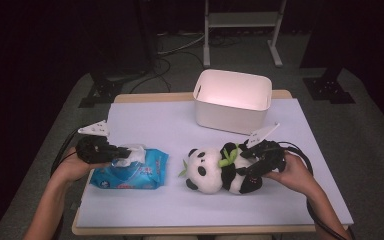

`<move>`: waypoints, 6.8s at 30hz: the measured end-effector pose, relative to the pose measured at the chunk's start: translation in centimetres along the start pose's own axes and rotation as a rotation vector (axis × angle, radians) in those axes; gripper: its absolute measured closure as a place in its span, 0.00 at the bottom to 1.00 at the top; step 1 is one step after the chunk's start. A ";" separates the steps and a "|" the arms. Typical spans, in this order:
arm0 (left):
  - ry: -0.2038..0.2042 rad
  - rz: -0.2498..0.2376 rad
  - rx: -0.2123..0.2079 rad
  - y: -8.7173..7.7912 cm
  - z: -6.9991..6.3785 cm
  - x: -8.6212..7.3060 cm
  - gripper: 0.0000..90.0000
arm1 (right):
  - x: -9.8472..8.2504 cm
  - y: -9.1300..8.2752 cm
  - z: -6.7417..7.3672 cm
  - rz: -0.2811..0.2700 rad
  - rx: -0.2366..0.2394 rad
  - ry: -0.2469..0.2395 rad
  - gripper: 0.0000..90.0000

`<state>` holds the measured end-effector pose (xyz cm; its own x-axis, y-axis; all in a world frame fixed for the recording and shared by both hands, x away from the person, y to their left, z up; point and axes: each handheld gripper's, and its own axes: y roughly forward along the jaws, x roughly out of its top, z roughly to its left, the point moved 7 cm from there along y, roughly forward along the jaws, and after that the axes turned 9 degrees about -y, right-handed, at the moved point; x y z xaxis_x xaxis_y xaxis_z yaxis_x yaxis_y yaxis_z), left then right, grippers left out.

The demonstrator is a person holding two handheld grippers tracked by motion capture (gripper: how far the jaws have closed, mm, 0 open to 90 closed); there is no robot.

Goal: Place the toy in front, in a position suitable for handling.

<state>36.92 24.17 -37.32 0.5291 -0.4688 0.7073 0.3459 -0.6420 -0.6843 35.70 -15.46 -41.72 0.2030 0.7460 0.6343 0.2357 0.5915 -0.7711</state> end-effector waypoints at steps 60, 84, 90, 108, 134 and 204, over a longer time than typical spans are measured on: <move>0.274 0.054 -0.276 9.9 -11.9 12.6 0.96 | 2.6 -6.2 1.0 -0.213 0.047 -0.043 0.37; 0.378 0.151 -0.398 16.5 -18.0 14.6 0.94 | 2.4 -4.5 0.6 -0.162 0.061 -0.054 0.64; 0.382 0.155 -0.409 17.0 -18.3 14.6 0.92 | 1.7 -3.9 0.5 -0.124 0.065 -0.044 0.84; 0.312 0.104 -0.365 14.8 -14.7 12.3 0.70 | -1.1 -4.9 -0.1 -0.025 0.068 -0.003 0.99; 0.209 0.095 -0.326 14.2 -10.2 6.8 0.64 | 1.3 -6.0 -0.1 -0.008 0.045 -0.072 0.54; 0.200 0.054 -0.290 15.8 -11.3 4.4 0.38 | 2.4 -1.5 0.2 0.065 0.032 -0.144 0.91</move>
<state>35.98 5.08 -43.02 0.3681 -0.5978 0.7121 0.0719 -0.7453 -0.6629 35.63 -14.50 -39.05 0.0777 0.8181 0.5698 0.1958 0.5479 -0.8133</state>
